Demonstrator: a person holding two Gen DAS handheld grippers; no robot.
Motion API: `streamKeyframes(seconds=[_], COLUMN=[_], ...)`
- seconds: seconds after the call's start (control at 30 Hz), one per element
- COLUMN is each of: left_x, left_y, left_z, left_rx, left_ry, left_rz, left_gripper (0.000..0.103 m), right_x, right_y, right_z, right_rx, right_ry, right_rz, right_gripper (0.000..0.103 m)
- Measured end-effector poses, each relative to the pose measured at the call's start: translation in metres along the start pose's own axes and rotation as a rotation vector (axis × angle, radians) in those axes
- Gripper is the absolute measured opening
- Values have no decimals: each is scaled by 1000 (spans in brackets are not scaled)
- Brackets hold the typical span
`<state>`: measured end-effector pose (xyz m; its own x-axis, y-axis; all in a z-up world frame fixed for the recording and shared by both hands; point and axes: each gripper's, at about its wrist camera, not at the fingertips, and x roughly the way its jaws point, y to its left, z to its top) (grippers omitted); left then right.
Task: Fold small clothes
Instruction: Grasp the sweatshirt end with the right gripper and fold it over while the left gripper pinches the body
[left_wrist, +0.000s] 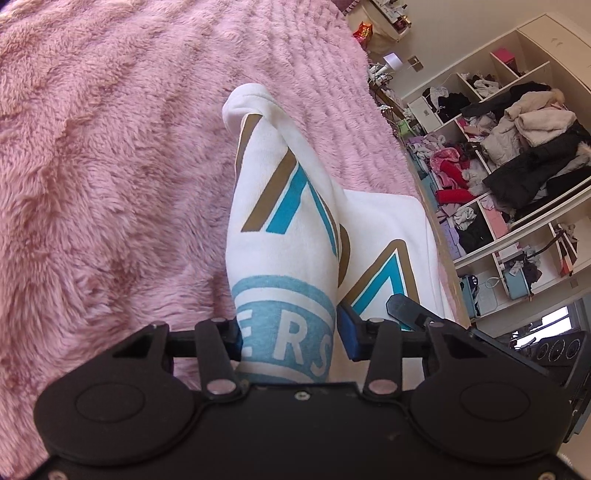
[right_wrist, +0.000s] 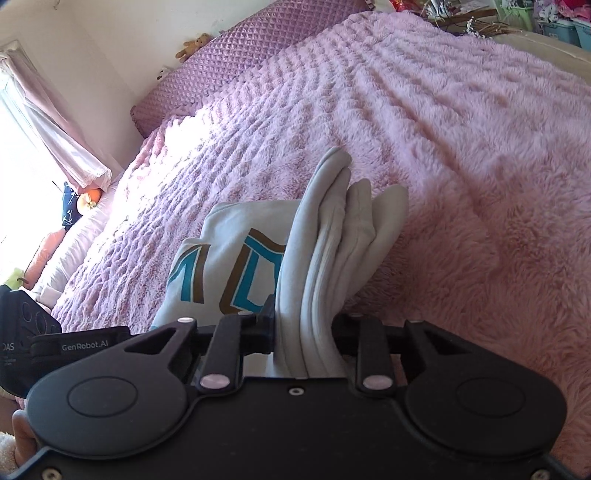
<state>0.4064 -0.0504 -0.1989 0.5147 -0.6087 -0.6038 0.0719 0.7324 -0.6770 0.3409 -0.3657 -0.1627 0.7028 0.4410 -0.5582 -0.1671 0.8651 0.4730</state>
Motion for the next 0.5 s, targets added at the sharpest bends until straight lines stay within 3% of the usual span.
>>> streamKeyframes(seconds=[0.2, 0.5], left_x=[-65, -200], left_y=[22, 114], left_z=[23, 63], left_rx=[15, -1], left_ry=[-78, -235], left_rz=[2, 174], left_gripper=[39, 38], right_x=[9, 104], right_y=[59, 180], right_z=[10, -10], right_rx=[-56, -105], right_ry=[-6, 26], right_rz=[73, 320], right_gripper=[24, 23])
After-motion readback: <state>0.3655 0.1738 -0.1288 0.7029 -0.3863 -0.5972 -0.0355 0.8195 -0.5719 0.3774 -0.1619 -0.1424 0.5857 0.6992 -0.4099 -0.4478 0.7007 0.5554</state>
